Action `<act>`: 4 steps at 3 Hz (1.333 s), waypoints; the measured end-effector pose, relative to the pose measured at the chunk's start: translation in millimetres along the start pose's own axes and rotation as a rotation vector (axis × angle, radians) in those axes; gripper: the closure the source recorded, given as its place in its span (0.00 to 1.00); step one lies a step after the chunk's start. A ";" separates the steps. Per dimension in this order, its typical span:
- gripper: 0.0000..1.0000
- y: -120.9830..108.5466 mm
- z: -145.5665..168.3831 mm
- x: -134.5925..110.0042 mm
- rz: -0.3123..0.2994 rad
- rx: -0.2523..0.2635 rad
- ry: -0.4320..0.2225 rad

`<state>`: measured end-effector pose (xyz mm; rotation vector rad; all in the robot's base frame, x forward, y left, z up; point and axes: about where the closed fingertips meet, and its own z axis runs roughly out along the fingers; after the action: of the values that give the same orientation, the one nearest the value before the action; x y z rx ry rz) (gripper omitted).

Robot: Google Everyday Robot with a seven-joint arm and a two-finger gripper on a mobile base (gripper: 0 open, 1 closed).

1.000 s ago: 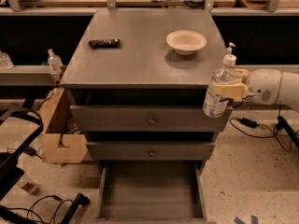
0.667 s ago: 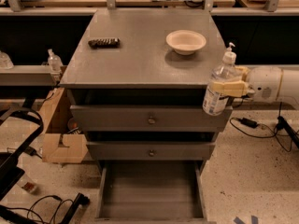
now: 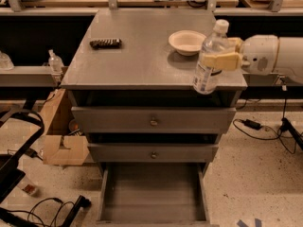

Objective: Pick blue plastic bottle from bottom drawer and place on counter

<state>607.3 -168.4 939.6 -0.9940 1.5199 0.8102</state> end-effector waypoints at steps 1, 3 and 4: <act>1.00 -6.7 49.8 -80.0 -0.082 -0.066 -0.020; 1.00 -33.7 139.4 -116.7 -0.105 -0.158 -0.053; 1.00 -43.8 193.7 -96.2 -0.073 -0.214 -0.040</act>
Offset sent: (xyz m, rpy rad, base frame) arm 0.0891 0.1207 0.1319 0.0106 -0.1433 0.1671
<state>732.3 2.5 1001.7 -1.1759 1.3746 0.9490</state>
